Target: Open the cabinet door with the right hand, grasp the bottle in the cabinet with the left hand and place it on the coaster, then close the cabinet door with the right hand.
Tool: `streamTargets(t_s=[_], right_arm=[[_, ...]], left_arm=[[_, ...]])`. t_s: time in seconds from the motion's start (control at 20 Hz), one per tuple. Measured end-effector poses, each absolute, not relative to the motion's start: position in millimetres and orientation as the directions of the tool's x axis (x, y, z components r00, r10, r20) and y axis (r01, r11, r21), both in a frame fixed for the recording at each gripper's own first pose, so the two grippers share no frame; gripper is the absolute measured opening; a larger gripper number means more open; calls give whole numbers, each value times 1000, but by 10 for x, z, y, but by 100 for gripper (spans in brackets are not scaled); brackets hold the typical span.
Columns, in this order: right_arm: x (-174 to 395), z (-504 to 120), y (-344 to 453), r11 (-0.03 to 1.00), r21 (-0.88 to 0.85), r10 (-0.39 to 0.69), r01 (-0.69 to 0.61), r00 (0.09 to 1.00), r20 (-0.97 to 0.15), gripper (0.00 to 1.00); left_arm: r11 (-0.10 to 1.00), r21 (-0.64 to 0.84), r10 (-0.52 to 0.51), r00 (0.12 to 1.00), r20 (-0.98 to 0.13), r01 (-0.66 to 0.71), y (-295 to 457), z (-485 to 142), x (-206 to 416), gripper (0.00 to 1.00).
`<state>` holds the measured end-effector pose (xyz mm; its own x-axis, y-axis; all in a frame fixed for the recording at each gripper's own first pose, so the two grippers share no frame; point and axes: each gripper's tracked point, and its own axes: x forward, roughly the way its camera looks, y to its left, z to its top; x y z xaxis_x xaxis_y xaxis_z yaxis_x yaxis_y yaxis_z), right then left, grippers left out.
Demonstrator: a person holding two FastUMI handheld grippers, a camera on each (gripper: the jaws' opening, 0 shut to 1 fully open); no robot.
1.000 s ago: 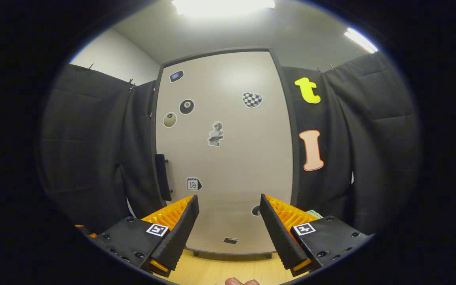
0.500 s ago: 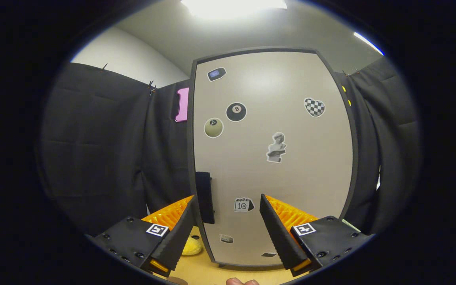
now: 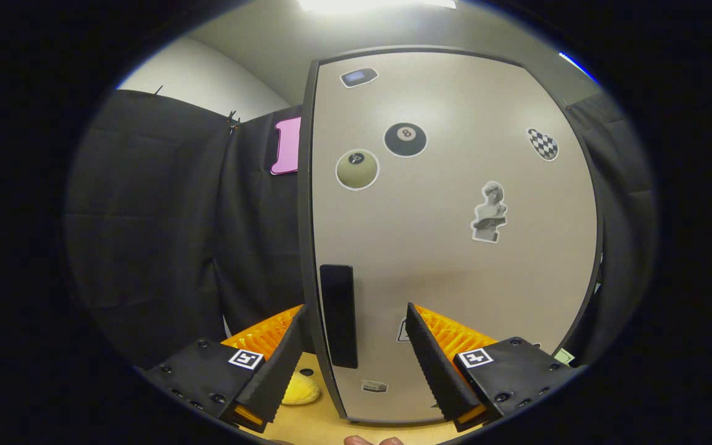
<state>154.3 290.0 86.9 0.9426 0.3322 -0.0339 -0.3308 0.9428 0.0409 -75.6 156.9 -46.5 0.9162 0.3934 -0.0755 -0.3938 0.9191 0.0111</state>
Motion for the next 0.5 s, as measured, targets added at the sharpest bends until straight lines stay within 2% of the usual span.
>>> streamTargets(t_s=[0.05, 0.35, 0.4, 0.45, 0.5], right_arm=[[1598, 811, 2939, 946, 42, 324, -322, 945, -48, 93], [1824, 527, 3125, 956, 46, 293, -289, 948, -126, 93], [1836, 501, 3152, 956, 46, 293, -290, 947, -132, 81], [1856, 483, 3146, 959, 40, 285, -282, 949, -138, 81], [1871, 469, 3166, 958, 44, 287, -284, 947, -144, 71]], left_arm=[[919, 15, 394, 916, -75, -394, 1579, -465, -748, 85], [919, 25, 394, 915, -90, -394, 1611, -529, -663, 88], [920, 20, 392, 915, -94, -392, 1606, -551, -663, 88], [920, 18, 392, 915, -99, -392, 1607, -578, -657, 88], [920, 17, 391, 915, -103, -391, 1605, -599, -653, 88]])
